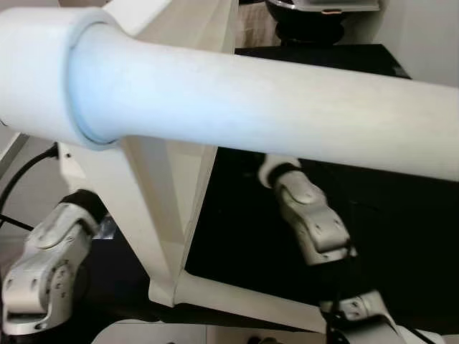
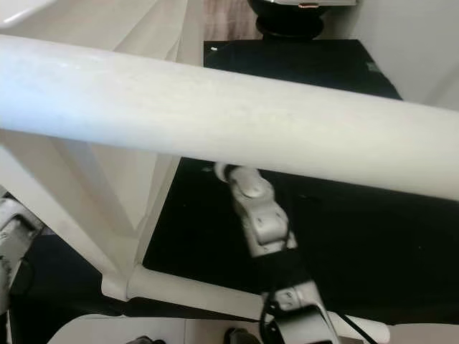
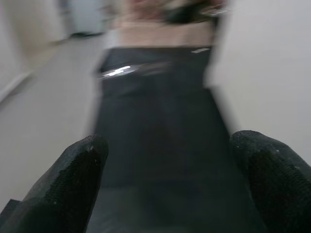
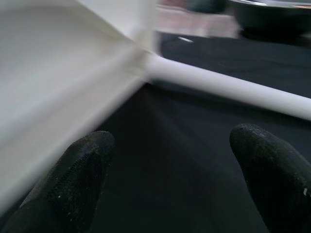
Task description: Building children table
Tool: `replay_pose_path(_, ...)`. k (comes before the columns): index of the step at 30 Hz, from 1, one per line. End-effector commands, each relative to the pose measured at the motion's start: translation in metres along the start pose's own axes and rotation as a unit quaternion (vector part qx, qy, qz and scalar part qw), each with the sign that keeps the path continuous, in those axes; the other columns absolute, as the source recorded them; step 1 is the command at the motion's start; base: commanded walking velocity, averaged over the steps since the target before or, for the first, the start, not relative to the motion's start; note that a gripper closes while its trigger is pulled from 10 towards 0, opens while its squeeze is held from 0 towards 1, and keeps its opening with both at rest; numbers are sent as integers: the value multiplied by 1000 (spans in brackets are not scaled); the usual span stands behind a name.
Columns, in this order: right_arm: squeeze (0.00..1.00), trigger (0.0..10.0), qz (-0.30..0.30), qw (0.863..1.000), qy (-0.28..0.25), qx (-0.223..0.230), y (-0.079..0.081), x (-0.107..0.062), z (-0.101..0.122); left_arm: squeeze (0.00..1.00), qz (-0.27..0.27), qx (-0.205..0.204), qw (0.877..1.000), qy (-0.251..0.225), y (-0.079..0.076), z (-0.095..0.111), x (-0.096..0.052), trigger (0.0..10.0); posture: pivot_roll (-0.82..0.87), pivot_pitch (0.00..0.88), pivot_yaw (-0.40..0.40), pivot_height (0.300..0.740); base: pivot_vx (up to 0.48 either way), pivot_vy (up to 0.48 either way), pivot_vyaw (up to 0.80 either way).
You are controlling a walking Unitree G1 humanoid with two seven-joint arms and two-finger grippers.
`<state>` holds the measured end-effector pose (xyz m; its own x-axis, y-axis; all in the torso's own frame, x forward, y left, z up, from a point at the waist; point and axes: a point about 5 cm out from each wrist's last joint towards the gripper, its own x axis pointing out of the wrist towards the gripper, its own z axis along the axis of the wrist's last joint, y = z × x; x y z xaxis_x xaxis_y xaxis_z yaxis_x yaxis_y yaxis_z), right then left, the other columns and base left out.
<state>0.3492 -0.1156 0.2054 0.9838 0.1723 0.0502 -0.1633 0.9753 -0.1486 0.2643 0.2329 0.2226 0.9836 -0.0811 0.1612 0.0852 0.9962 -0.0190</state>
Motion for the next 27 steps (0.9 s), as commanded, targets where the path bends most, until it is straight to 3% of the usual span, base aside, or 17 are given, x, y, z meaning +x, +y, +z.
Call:
replay_pose_path(1, 0, 10000, -2, 1000, -4, -1, 1, -1, 2, 0, 16, 13, 1000, 1, 7, -1, -3, 10000, 37, 151, -28, 740, 0, 0, 0)
replay_pose_path(4, 0, 10000, -39, 999, 12, -13, -14, -4, -7, 0, 52, 20, 998, 18, 23, -10, -11, 10000, 41, 149, -26, 740, 0, 0, 0)
replay_pose_path(5, 0, 10000, -39, 999, 12, -13, -14, -4, -7, 0, 52, 20, 998, 18, 23, -10, -11, 10000, 41, 149, -26, 740, 0, 0, 0)
replay_pose_path(6, 0, 10000, -87, 996, 29, -17, -28, -4, -14, 0, 56, 10, 998, 27, 23, -17, -15, 10000, 44, 147, -25, 740, 0, 0, 0)
replay_pose_path(9, 0, 10000, -109, 993, 38, -20, -33, -3, -17, 0, 48, 2, 998, 29, 19, -19, -15, 10000, 45, 145, -25, 740, 0, 0, 0)
replay_pose_path(14, 0, 10000, -117, 992, 29, 37, -31, 11, -18, 0, 8, -24, 999, 28, 0, -22, -14, 10000, 66, 143, -27, 740, 0, 0, 0)
replay_pose_path(15, 0, 10000, -121, 990, 14, 69, -31, 24, -13, 0, -19, -46, 998, 35, -14, -29, -17, 10000, 80, 144, -26, 740, 0, 0, 0)
replay_pose_path(16, 0, 10000, -121, 990, 14, 69, -31, 24, -13, 0, -19, -46, 998, 35, -14, -29, -17, 10000, 80, 144, -26, 740, 0, 0, 0)
replay_pose_path(19, 0, 10000, -141, 985, 6, 103, -37, 43, -5, 0, -49, -66, 995, 53, -34, -42, -29, 10000, 113, 158, -41, 740, 0, 0, 0)
replay_pose_path(23, 0, 10000, -153, 982, 9, 106, -40, 47, -3, 0, -54, -66, 995, 56, -38, -44, -33, 10000, 122, 164, -45, 740, 0, 0, 0)
replay_pose_path(27, 0, 10000, -167, 976, 5, 137, -46, 59, 12, 0, -52, -67, 995, 59, -43, -41, -49, 10000, 165, 210, -79, 740, 0, 0, 0)
